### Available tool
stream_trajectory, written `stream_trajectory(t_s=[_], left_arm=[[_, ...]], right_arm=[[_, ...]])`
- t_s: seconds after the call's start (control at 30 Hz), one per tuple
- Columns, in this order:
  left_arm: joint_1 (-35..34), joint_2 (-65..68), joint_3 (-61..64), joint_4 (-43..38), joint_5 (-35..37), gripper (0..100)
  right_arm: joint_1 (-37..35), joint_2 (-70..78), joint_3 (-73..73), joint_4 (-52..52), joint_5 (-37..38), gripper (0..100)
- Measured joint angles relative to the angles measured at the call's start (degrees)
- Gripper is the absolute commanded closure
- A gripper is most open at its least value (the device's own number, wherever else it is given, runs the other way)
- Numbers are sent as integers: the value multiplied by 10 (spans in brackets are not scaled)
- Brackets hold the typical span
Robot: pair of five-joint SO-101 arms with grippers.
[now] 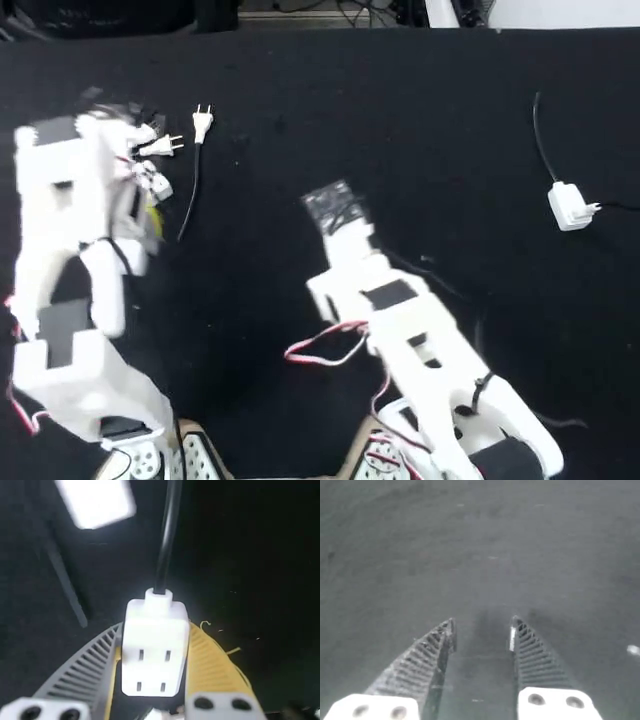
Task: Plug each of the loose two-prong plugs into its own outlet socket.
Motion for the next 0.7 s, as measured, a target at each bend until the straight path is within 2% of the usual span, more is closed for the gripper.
stream_trajectory(t_s=[0.07,0.27,0.37,0.43,0.5,0.6,0.7], left_arm=[[32,-40,84,-54,0,970],[133,-100,298,-215,0,966],[165,-107,353,-263,1,868],[173,-107,362,-273,0,772],[173,-113,366,-274,4,720],[171,-115,363,-258,4,742],[132,-115,323,-217,4,759]], right_arm=[[26,0,-1,0,0,960],[54,0,-1,0,-29,985],[54,0,-1,0,-33,985],[54,0,-1,0,-33,985],[54,0,-1,0,-33,985],[54,0,-1,0,-33,985],[54,0,-1,0,-33,985]])
